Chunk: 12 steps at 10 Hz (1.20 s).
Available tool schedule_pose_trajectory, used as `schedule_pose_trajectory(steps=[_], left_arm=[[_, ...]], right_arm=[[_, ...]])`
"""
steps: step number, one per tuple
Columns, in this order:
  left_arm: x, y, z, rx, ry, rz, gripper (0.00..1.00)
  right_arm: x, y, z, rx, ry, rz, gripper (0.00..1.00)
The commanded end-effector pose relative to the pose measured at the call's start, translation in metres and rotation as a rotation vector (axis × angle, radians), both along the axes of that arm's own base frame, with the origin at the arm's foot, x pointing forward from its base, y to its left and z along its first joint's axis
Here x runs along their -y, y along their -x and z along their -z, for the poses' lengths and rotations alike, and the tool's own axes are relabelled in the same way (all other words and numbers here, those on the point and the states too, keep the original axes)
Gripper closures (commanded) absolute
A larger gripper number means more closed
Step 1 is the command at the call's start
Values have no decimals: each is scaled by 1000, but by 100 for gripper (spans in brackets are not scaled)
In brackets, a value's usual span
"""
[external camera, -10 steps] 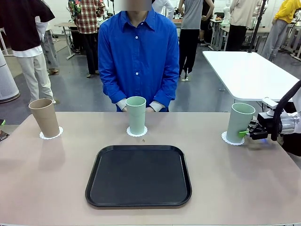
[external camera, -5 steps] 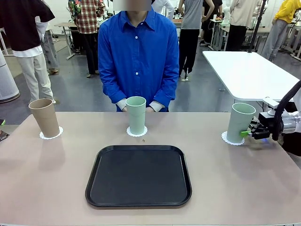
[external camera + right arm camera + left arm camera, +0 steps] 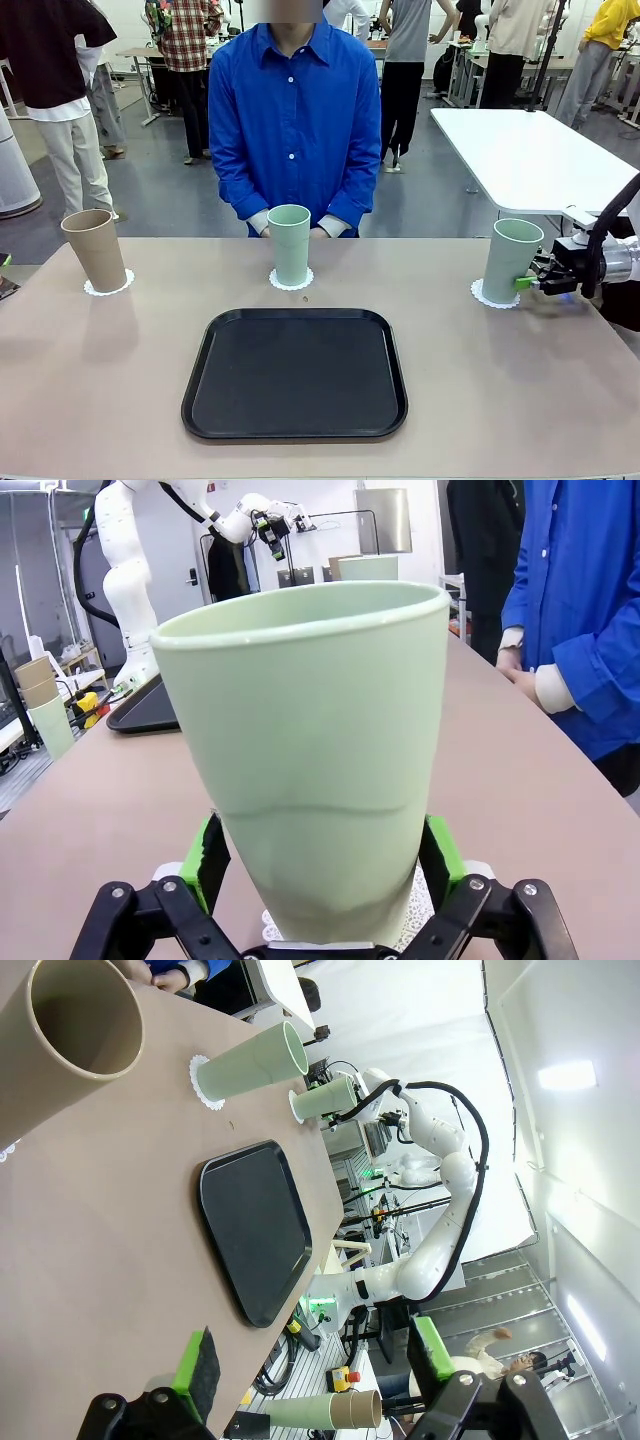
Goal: Place coasters on the table and set cups on them.
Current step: Take one Reusable plastic cup from the Flat Tray and place it on a coaster set by the human.
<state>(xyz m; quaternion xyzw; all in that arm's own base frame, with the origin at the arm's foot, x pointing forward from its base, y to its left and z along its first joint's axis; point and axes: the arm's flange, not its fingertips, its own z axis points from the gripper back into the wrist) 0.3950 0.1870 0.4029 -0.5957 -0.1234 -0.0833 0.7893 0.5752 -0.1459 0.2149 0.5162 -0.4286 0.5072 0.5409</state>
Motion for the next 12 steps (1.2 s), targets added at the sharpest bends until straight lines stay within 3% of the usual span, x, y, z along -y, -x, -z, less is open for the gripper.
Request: schedule_pose_trajectory(steps=[1,10,12], left_arm=[[0,1,-3,6,7,4,0],[0,1,-3,6,7,4,0],[0,1,-3,6,7,4,0]], right_arm=[[5,-6,-3,-19,-1,-22,0],[41,7,-17,-2,-10,25,0],[47,25,-30,-10,23,42,0]])
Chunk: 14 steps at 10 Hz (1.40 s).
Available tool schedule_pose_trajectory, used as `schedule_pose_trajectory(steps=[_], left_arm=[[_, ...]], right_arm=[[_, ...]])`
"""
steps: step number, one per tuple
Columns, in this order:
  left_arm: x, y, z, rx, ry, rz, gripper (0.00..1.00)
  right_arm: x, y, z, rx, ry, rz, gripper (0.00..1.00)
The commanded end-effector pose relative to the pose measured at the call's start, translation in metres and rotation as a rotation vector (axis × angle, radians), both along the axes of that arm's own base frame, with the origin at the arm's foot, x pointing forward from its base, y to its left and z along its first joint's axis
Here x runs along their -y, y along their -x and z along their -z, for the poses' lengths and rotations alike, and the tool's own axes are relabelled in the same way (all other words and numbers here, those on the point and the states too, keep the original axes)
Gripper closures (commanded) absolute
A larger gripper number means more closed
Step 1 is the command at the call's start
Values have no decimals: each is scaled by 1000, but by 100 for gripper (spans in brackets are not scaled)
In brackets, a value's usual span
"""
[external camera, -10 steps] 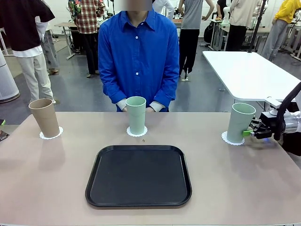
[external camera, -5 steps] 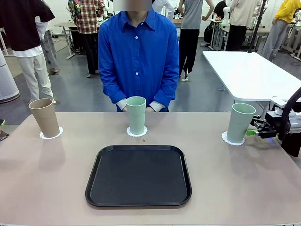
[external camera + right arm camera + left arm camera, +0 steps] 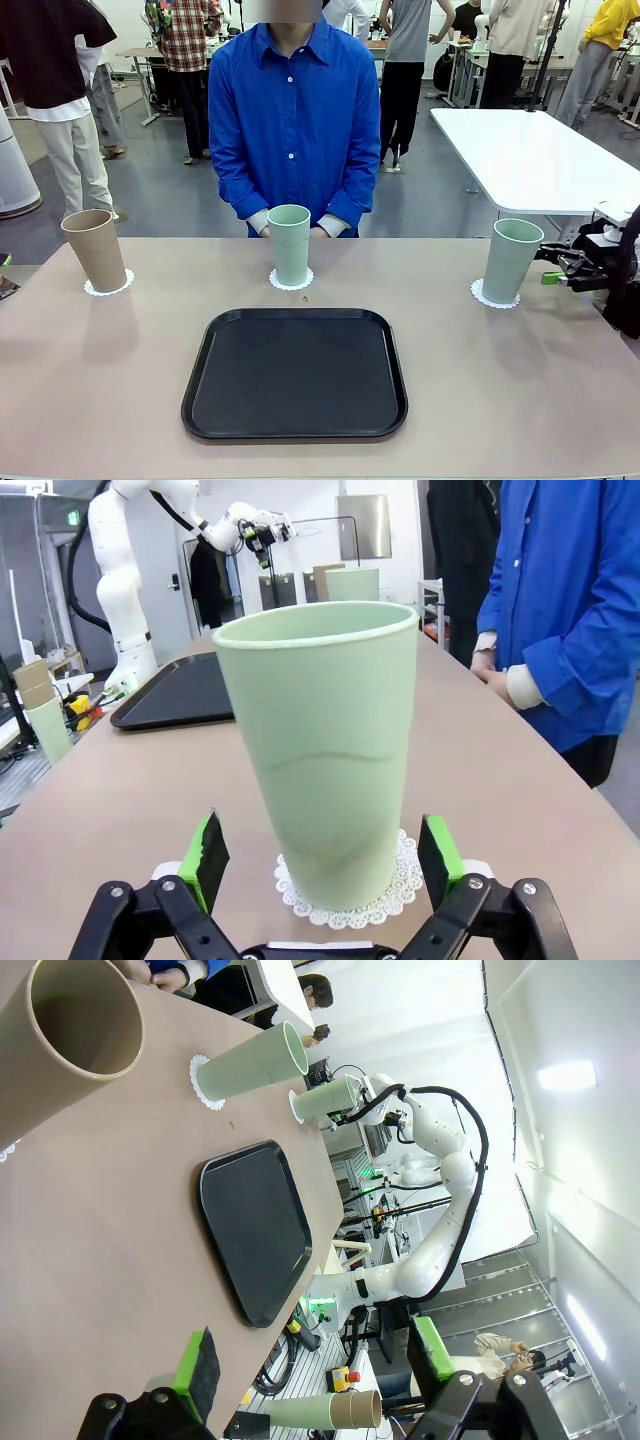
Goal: Place coasters on the table and set cups on them.
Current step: Take one Reusable plastic cup from the Flat Tray and place it on a coaster set by the human.
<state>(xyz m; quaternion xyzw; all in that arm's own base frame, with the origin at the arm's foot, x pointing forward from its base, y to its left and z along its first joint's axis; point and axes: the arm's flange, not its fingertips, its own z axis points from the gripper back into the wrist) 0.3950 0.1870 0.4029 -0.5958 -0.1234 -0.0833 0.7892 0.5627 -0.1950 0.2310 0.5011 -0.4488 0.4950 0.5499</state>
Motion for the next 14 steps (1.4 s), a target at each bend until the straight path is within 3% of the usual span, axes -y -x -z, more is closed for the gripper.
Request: schedule_pose_trajectory(steps=[1,3,5,7,10,14], left_arm=[[0,1,-3,6,7,4,0],[0,1,-3,6,7,4,0],[0,1,-3,6,7,4,0],[0,1,-3,6,7,4,0],[0,1,-3,6,7,4,0],[0,1,-3,6,7,4,0]], right_arm=[[-5,27,-27,-55,81,12,0],[-11,64,-61,-133,183,107,0],[-8,92,-93,-192,311,301,0],[-30,123,-130,-317,396,386,0],[-71,147,-183,-446,565,501,0],[-147,173,-242,-550,816,636,0]])
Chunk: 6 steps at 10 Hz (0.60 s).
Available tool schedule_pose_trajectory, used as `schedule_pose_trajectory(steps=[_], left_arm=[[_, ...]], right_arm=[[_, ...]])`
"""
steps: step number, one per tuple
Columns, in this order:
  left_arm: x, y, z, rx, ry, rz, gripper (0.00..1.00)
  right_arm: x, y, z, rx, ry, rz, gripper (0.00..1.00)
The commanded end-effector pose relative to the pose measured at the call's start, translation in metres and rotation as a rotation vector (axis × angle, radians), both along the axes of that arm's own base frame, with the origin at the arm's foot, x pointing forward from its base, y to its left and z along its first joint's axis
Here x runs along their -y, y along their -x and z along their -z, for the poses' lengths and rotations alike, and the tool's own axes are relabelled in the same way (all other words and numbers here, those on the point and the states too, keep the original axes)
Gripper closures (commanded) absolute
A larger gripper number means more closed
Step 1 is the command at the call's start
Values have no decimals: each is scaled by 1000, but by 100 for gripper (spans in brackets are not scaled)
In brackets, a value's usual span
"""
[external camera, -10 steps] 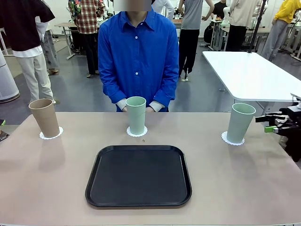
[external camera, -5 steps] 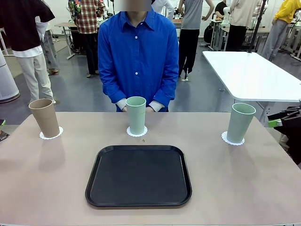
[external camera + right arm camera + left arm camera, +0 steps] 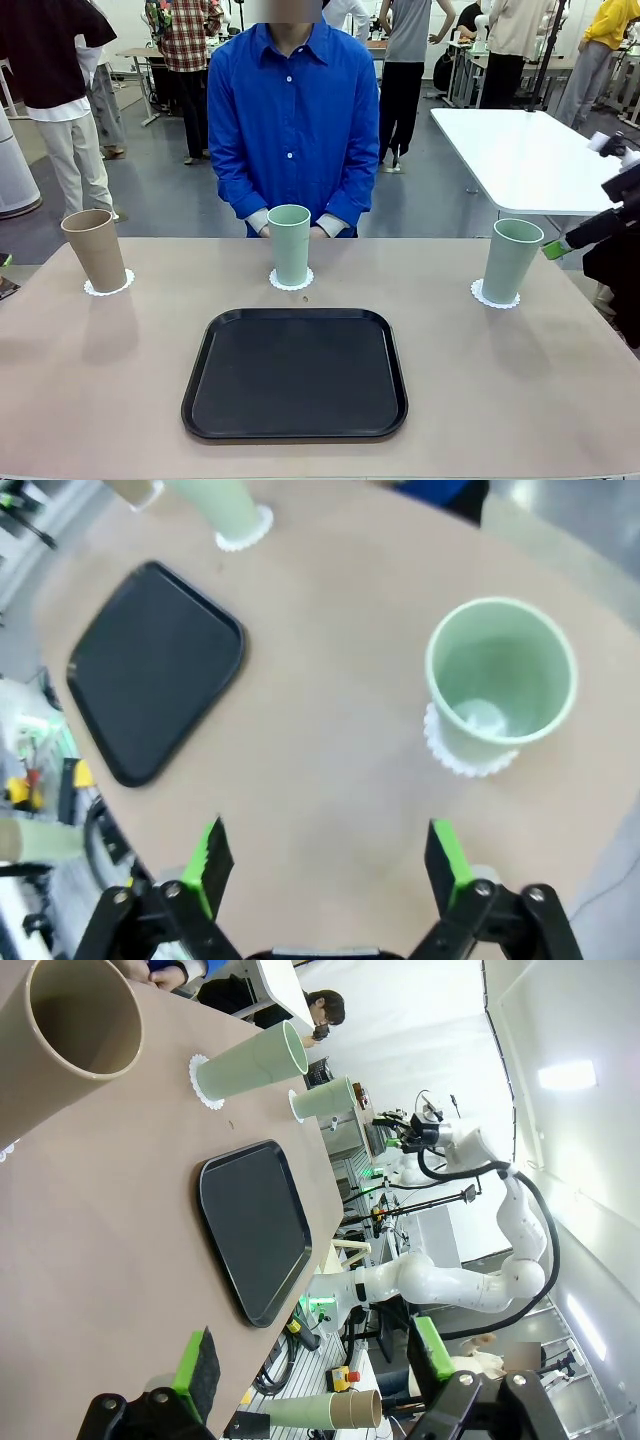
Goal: Place coasters on the table and set cups on them.
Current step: Take one Reusable plastic cup from the Flat Tray and place it on a coaster set by the human.
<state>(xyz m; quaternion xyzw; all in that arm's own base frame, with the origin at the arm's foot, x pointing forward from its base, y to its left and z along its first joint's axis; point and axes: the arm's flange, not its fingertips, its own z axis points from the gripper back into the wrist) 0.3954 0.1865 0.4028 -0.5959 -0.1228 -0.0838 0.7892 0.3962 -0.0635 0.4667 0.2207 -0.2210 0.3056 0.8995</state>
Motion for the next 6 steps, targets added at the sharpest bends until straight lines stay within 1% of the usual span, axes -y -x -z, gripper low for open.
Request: schedule_pose_trajectory(steps=[1,2,3,4,6], left_arm=[[-1,1,-3,6,6,2,0],[-1,1,-3,6,6,2,0],[-1,1,-3,6,6,2,0],[-1,1,-3,6,6,2,0],[-1,1,-3,6,6,2,0]], right_arm=[[-32,8,-14,-99,112,63,0],[-43,5,-22,-133,158,88,0],[-52,-4,-27,-148,205,140,0],[-59,-16,-23,-176,251,184,0],[-61,-34,-12,-221,260,198,0]])
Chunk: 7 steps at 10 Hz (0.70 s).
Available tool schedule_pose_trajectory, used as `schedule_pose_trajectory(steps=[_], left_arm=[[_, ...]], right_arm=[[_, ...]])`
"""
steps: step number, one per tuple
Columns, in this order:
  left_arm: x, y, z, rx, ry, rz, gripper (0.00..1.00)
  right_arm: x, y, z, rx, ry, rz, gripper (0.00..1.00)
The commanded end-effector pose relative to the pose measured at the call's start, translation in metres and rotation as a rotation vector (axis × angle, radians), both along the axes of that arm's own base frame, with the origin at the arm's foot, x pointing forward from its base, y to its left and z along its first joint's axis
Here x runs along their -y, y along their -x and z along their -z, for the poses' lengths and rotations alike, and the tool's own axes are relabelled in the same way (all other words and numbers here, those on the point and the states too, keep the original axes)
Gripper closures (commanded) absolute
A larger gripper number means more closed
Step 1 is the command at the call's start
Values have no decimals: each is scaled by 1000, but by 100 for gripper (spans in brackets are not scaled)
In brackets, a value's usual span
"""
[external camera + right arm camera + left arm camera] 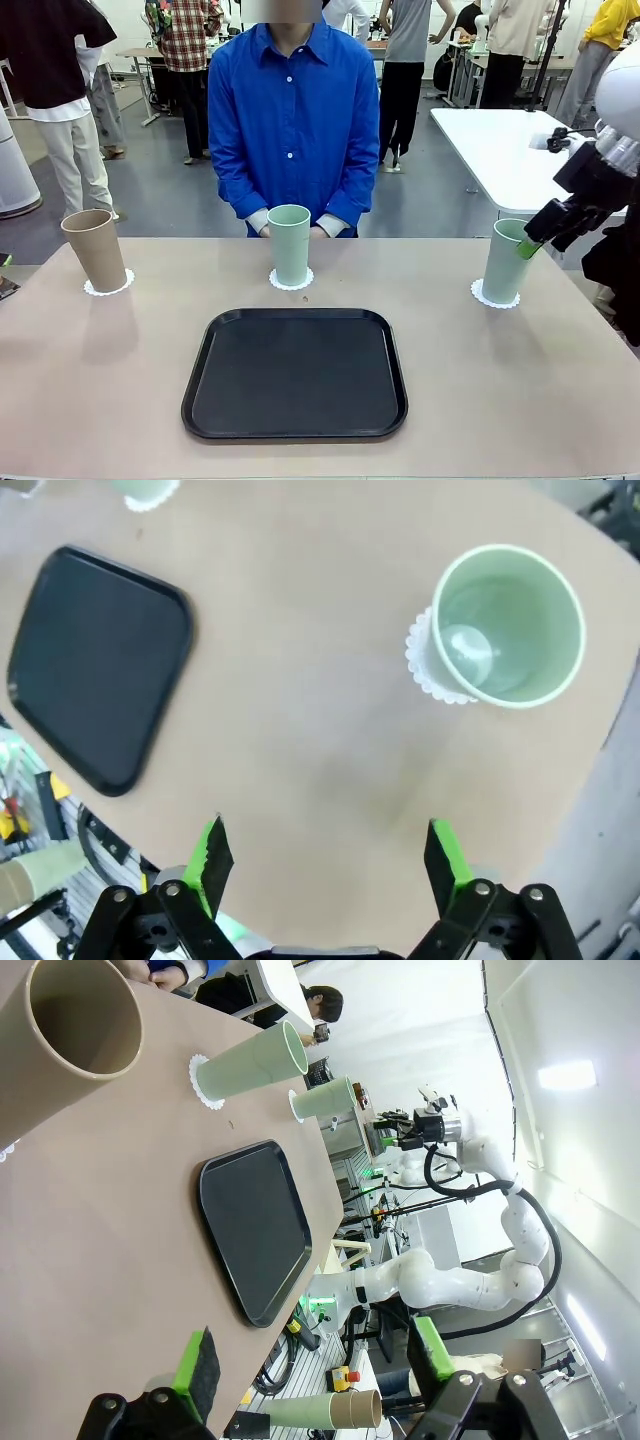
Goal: Place coasters on the table and set cups on them.
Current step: Take one Reusable plastic cup from the Flat Tray and place it on a coaster set by the human.
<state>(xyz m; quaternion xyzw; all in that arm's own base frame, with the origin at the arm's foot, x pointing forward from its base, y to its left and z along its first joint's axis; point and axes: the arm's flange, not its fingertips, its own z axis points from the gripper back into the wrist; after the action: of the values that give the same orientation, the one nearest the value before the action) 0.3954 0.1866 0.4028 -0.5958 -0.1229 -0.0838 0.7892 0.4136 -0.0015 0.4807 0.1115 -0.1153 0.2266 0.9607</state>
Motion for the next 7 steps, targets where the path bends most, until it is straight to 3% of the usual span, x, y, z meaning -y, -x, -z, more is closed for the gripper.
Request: schedule_pose_trajectory(steps=[1,7], left_arm=[[-1,1,-3,6,7,2,0],[-1,1,-3,6,7,2,0]], right_arm=[[3,10,-7,27,-17,-17,0],[3,10,-7,27,-17,-17,0]])
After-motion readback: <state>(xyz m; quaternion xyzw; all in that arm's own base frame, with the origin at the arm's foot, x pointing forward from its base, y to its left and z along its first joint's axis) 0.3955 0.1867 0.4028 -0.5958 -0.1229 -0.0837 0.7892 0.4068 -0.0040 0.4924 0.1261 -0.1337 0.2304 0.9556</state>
